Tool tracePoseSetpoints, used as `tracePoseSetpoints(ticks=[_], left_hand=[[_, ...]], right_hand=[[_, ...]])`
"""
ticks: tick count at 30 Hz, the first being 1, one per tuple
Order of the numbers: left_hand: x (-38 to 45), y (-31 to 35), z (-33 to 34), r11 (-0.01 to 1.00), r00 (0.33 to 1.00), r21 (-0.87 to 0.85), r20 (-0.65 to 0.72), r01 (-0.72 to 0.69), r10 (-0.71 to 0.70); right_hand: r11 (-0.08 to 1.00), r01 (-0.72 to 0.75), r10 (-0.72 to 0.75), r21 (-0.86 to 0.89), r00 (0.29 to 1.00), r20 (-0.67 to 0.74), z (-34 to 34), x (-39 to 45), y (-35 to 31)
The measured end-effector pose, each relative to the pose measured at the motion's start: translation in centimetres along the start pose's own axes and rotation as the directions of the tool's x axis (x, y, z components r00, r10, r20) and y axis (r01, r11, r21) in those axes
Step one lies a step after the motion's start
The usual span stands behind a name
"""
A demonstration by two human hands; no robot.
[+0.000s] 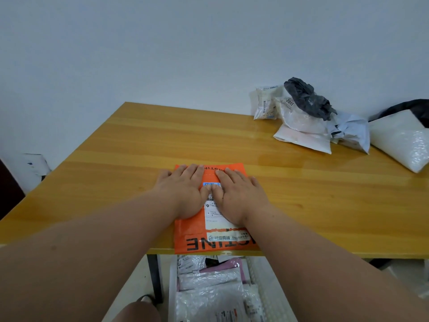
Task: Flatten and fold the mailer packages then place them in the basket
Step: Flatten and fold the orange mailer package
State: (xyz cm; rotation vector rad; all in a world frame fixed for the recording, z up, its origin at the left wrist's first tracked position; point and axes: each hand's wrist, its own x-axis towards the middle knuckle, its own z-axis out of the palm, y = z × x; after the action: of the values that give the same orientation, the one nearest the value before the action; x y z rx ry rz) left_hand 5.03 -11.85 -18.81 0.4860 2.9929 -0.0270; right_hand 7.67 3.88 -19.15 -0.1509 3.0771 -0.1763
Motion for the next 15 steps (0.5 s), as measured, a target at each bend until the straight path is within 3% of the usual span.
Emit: tracePoseSetpoints(ticks=[3, 5, 8, 11, 15], left_hand=[[-0.5, 0.0, -0.1, 0.999, 0.999, 0.038, -0.050, 0.001, 0.001], [-1.1, 0.1, -0.5, 0.993, 0.986, 0.113, -0.159, -0.024, 0.042], [-2.2, 0.2, -1.0, 0.993, 0.967, 0.086, -0.236, -0.080, 0.099], [-2.8, 0.4, -1.6, 0.996, 0.979, -0.031, -0.189, -0.087, 0.080], [-3.5, 1.3, -1.4, 0.984, 0.998, -0.167, -0.023, -0.058, 0.055]], right_hand=[[0.999, -0.011, 0.011, -0.048, 1.000, 0.006, 0.0, -0.2, 0.0], [0.996, -0.008, 0.007, -0.086, 1.000, -0.009, -0.3, -0.4, -0.1], [0.987, 0.057, -0.075, -0.151, 0.990, -0.118, -1.0, -1.1, -0.5], [0.991, 0.085, -0.103, -0.102, 0.978, -0.182, -1.8, -2.0, -0.5], [0.997, 0.033, -0.029, 0.067, 0.997, -0.072, -2.3, -3.1, -0.5]])
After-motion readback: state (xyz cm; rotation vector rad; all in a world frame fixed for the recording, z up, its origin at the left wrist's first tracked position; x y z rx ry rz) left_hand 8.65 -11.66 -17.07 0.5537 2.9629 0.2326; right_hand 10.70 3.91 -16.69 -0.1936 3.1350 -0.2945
